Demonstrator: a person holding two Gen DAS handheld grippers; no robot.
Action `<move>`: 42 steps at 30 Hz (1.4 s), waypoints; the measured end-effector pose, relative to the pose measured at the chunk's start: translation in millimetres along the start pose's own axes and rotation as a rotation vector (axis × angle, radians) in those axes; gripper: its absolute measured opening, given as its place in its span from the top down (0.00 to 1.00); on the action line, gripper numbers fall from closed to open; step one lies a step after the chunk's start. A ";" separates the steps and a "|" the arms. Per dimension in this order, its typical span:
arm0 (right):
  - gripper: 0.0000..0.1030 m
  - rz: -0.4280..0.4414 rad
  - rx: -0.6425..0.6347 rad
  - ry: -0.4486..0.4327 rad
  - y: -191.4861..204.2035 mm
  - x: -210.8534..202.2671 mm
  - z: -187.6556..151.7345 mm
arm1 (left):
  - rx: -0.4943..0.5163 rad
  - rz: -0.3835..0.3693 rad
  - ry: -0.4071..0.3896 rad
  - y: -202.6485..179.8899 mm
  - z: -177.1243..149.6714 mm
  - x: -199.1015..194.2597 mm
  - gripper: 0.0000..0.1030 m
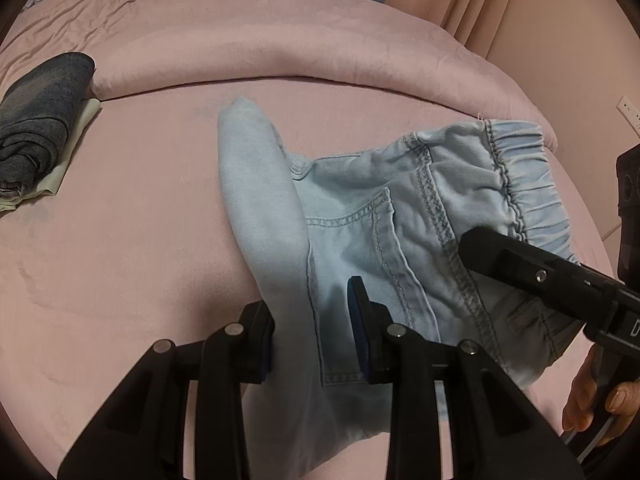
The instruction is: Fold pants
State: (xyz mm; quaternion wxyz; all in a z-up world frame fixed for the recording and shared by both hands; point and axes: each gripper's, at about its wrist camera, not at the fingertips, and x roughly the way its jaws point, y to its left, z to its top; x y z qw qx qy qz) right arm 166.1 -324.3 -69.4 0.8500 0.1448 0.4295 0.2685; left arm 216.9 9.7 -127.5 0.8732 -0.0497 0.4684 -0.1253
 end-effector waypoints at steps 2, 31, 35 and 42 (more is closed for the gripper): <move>0.61 -0.001 0.006 0.004 -2.3 1.8 0.8 | 0.006 0.005 0.005 0.4 1.5 2.5 0.71; 0.58 -0.098 0.088 0.085 -43.5 26.7 4.4 | 0.024 0.100 0.036 24.3 -5.3 22.1 0.65; 0.56 -0.114 0.084 0.097 -46.1 29.4 5.0 | 0.021 0.100 0.041 24.9 -6.5 24.3 0.63; 0.49 -0.156 0.066 0.119 -49.3 34.2 2.5 | 0.023 0.103 0.052 29.4 -7.5 29.0 0.58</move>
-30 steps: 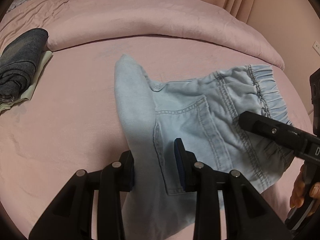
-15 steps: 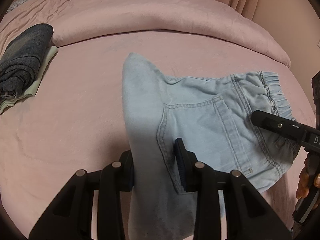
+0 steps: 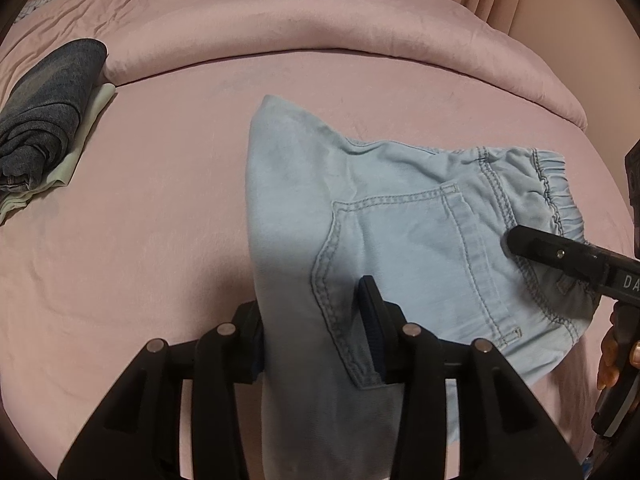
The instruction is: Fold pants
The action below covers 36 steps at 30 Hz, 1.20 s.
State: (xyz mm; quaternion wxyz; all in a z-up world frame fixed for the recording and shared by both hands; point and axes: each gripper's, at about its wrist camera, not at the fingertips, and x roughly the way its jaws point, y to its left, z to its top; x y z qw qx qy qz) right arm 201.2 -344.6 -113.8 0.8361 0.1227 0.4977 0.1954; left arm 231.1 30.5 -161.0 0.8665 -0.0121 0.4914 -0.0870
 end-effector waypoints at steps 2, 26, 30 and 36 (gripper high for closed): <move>0.46 -0.021 -0.012 0.005 -0.5 1.9 -0.6 | -0.001 0.004 0.001 0.9 -0.9 0.5 0.56; 0.30 -0.104 -0.048 0.020 -6.9 3.4 0.7 | -0.009 0.040 0.013 10.6 -0.3 6.3 0.31; 0.24 -0.137 -0.063 0.018 -4.4 2.9 1.5 | -0.021 0.063 0.020 12.8 -1.9 6.1 0.18; 0.24 -0.183 -0.105 -0.035 4.6 -15.1 1.6 | 0.003 0.105 0.004 10.8 -7.5 -5.3 0.17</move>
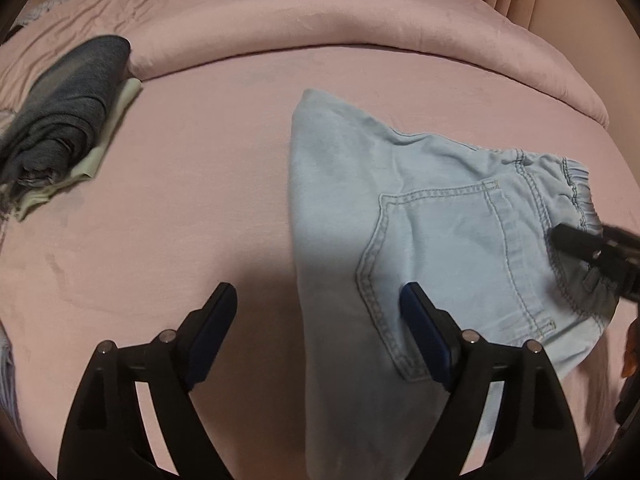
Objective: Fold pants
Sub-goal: 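Open both tools and release the folded jeans onto the bed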
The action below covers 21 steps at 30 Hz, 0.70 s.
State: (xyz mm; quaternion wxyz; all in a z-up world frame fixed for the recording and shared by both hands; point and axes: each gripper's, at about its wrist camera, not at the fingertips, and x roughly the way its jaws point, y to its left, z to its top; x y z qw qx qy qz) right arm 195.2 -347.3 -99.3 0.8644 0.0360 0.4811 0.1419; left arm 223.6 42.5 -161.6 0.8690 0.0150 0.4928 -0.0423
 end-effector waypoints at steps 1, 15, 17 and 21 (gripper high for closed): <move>0.24 -0.010 -0.002 -0.010 -1.2 -4.2 -0.1 | 0.004 0.007 -0.004 -0.1 -1.7 -2.7 0.18; 0.20 -0.027 0.022 0.027 -14.6 -5.5 -13.5 | 0.008 0.031 -0.009 1.6 -11.2 -4.7 0.09; 0.20 -0.009 0.019 0.007 -11.6 -15.2 -16.0 | 0.016 0.023 -0.019 0.1 -14.6 -11.2 0.10; 0.20 0.031 -0.009 0.006 -3.9 -18.4 -22.7 | 0.018 -0.001 -0.020 -3.4 -26.5 -15.5 0.10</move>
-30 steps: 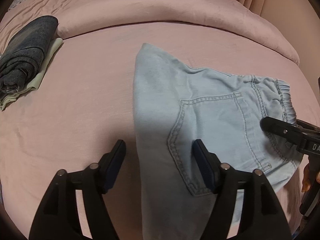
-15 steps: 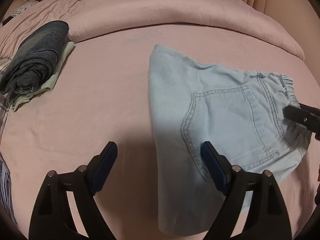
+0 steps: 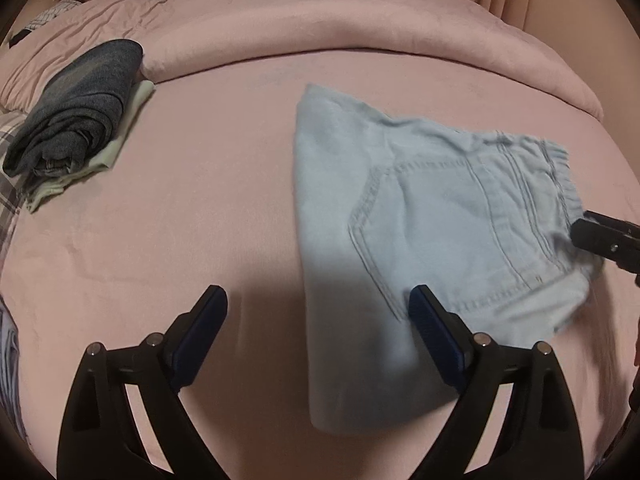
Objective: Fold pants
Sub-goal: 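Open both tools and release the folded jeans onto the bed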
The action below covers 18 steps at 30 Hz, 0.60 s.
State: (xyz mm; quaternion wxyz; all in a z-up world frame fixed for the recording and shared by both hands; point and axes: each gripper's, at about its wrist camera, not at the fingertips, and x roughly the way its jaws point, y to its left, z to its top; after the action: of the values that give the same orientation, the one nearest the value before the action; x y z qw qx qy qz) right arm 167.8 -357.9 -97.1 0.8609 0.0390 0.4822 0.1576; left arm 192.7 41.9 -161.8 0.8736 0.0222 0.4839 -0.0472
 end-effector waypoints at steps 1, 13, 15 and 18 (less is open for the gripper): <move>0.20 -0.015 -0.020 0.016 2.5 5.3 -2.2 | 0.007 0.006 0.006 -2.0 -3.7 3.0 0.09; 0.19 -0.032 -0.004 0.024 13.0 4.0 -8.2 | -0.017 0.011 -0.011 -5.9 -9.7 -14.6 0.06; 0.19 -0.030 -0.011 0.007 15.9 -8.4 -10.3 | -0.035 -0.003 -0.018 -6.6 -11.3 -25.3 0.06; 0.19 -0.021 -0.022 -0.019 23.5 -22.9 -10.7 | -0.067 0.010 -0.027 -6.4 -12.4 -39.1 0.03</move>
State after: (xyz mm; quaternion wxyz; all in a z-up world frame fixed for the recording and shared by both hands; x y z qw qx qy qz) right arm 142.1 -343.7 -78.9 0.8674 0.0259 0.4725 0.1537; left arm 160.9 39.0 -135.2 0.8806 -0.0053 0.4731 -0.0268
